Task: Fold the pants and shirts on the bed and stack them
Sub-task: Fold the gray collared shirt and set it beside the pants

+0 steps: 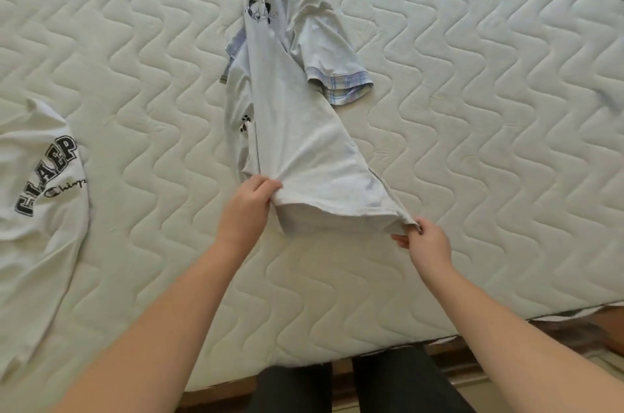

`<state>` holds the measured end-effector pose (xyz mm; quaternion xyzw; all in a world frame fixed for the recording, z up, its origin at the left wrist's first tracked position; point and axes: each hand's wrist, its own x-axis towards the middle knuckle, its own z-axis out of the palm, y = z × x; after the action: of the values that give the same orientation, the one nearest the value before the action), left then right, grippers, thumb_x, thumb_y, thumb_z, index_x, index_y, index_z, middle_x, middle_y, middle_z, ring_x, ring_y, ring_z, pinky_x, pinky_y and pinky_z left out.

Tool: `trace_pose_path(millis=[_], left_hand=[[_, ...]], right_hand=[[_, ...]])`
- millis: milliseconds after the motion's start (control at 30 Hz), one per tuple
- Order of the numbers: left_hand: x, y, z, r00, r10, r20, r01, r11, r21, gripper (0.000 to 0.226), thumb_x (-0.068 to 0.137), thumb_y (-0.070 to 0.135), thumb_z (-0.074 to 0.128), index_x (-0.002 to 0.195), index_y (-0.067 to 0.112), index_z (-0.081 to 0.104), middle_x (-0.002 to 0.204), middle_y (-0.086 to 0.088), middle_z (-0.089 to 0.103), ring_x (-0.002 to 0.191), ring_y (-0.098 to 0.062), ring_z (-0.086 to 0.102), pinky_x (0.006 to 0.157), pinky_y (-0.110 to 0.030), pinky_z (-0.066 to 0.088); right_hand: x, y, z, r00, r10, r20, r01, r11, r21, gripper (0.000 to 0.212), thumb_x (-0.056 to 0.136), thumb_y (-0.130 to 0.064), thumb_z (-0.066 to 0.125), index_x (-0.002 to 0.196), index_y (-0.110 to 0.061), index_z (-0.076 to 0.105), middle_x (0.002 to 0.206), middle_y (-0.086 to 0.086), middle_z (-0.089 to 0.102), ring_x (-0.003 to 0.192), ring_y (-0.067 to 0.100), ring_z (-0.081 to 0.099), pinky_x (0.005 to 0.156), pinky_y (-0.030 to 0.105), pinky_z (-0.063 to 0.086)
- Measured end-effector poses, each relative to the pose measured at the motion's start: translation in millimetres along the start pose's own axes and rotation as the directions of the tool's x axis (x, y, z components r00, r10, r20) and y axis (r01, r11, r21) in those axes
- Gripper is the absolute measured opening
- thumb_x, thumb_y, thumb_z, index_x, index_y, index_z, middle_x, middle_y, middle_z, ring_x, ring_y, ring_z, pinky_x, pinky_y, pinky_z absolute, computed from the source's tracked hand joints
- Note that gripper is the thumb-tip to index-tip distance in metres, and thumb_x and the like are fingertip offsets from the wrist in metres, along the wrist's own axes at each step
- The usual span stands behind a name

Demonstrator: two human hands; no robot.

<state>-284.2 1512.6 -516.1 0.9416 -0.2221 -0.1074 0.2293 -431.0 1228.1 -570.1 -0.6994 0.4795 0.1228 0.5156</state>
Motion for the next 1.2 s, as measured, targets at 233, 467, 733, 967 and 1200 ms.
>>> trace_pose_path(millis=[233,467,733,967,1200], left_hand=[[-79,30,-18,0.968,-0.249,0.029,0.251,0.963,-0.097,0.020,0.083,0.013,0.044,0.085,0.001,0.060,0.083,-0.013,0.055,0.078,-0.032,0.051,0.072,-0.044,0.043],[-117,51,-42,0.937,-0.339,0.082,0.348,0.921,-0.177,0.010,0.083,0.003,0.061,0.082,0.007,0.052,0.080,-0.008,0.053,0.076,-0.028,0.050,0.065,-0.040,0.039],[-143,47,-84,0.908,-0.405,0.106,0.412,0.910,-0.053,0.029,0.079,0.021,0.073,0.071,0.017,0.045,0.076,-0.002,0.048,0.073,-0.028,0.050,0.059,-0.035,0.030],[-154,66,-80,0.935,-0.346,0.083,0.345,0.938,0.020,0.036,0.094,0.032,0.059,0.069,0.005,0.058,0.098,-0.005,0.057,0.083,-0.026,0.057,0.062,-0.032,0.037],[-145,101,-89,0.940,-0.288,0.181,0.317,0.935,-0.160,0.060,0.098,0.012,0.035,0.149,0.044,0.030,0.089,-0.001,0.058,0.078,-0.023,0.058,0.068,-0.034,0.041]], right_hand=[[-51,2,-42,0.995,-0.095,-0.037,0.096,0.995,0.006,0.017,0.102,-0.014,0.044,0.108,-0.018,0.059,0.100,-0.001,0.063,0.093,0.016,0.064,0.085,0.038,0.055],[-94,-33,-53,0.983,-0.172,0.069,0.171,0.985,0.025,0.013,0.097,-0.021,0.053,0.101,-0.015,0.064,0.098,0.011,0.068,0.088,0.024,0.061,0.075,0.040,0.049],[-130,-73,-68,0.957,-0.249,0.147,0.267,0.957,-0.117,0.021,0.085,-0.033,0.073,0.092,-0.028,0.054,0.084,-0.009,0.061,0.073,0.005,0.055,0.057,0.026,0.038],[-164,-90,-61,0.954,-0.208,0.214,0.217,0.976,-0.018,0.010,0.095,-0.034,0.058,0.089,-0.029,0.064,0.086,-0.009,0.068,0.080,0.012,0.060,0.063,0.028,0.044],[-202,-128,-52,0.934,-0.116,0.338,0.029,0.967,0.251,0.034,0.096,-0.046,0.052,0.124,-0.029,0.063,0.113,-0.001,0.070,0.102,0.021,0.066,0.075,0.032,0.052]])
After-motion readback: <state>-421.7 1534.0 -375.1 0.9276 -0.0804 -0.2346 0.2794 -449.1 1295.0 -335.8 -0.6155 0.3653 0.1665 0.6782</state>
